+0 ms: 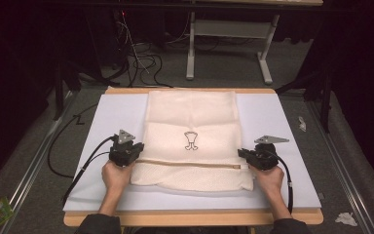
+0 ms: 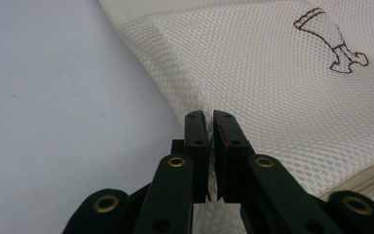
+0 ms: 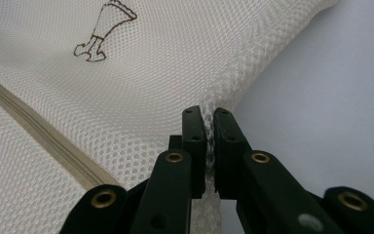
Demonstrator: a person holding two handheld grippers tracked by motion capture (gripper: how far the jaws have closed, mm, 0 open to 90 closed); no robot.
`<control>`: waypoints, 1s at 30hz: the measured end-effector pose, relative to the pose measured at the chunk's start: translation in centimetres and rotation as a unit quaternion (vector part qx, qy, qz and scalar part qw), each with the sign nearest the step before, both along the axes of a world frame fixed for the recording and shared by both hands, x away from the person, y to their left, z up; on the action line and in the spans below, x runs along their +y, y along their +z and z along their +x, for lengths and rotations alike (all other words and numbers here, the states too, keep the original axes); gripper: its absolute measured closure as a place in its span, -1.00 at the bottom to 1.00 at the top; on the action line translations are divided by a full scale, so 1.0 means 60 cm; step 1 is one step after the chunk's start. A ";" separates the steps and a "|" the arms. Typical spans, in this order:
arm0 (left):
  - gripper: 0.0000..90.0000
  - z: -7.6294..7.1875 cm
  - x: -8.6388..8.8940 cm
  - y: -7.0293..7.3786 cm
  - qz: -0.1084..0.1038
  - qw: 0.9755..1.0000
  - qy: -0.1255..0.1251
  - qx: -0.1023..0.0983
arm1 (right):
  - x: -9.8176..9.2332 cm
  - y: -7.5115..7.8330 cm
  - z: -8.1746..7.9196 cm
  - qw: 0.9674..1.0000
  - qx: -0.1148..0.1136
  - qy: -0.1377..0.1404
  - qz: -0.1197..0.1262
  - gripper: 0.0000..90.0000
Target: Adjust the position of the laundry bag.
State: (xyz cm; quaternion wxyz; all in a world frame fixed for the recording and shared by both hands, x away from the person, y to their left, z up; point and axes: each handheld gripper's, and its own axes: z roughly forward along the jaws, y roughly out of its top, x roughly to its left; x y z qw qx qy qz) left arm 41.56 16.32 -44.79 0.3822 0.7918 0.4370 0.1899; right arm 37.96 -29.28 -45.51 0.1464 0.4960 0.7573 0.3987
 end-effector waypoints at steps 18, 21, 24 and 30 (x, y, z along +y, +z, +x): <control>0.85 0.016 0.009 -0.027 0.016 0.999 0.030 0.015 | 0.022 -0.011 0.029 1.000 0.001 -0.013 -0.010 0.91; 0.82 0.015 0.008 -0.028 0.015 0.999 0.030 0.012 | 0.024 -0.011 0.028 1.000 0.001 -0.015 -0.017 0.89; 0.69 0.012 0.007 -0.027 0.011 0.999 0.032 0.005 | 0.025 -0.010 0.027 1.000 0.000 -0.015 -0.021 0.87; 0.40 0.005 0.001 -0.031 0.013 1.000 0.024 -0.009 | 0.027 -0.013 0.026 0.999 -0.002 -0.020 -0.033 0.67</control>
